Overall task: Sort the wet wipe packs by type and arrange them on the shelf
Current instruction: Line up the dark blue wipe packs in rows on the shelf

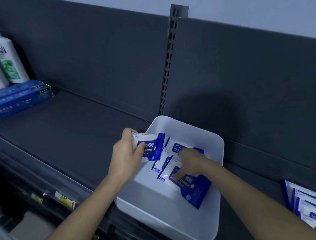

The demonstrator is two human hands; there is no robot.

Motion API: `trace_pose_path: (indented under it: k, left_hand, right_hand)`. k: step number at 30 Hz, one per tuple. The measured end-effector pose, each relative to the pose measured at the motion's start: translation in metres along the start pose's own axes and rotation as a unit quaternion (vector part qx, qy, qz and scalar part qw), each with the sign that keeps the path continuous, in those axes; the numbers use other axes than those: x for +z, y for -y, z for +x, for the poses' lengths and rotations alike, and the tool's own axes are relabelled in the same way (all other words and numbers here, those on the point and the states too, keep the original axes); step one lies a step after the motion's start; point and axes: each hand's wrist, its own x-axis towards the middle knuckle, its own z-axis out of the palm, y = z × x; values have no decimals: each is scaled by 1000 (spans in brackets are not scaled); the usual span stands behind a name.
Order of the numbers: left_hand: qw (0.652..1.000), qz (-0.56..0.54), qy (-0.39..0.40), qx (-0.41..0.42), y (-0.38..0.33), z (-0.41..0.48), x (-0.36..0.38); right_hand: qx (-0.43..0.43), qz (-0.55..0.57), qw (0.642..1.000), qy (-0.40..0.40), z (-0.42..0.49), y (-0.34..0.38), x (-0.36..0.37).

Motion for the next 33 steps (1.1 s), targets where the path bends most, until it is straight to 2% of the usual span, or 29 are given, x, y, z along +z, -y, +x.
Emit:
trace_pose_path:
  k: [4, 7, 14, 20, 26, 33]
  left_hand:
    - [1000, -17, -7, -9, 1, 1, -2]
    - [999, -29, -10, -25, 1, 1, -2]
    - [999, -23, -8, -24, 0, 1, -2]
    - [999, -23, -2, -28, -2, 1, -3]
    - [1000, -20, 6, -15, -1, 1, -3]
    - [1000, -23, 18, -8, -2, 0, -3]
  right_hand:
    - [-43, 45, 998, -26, 3, -9, -11]
    - [-39, 72, 995, -63, 9, -15, -22]
    - [-28, 36, 999, -10, 15, -15, -25]
    - [19, 78, 997, 6, 16, -11, -11]
    - [58, 71, 993, -74, 10, -2, -12]
    - [85, 131, 985, -75, -9, 11, -3]
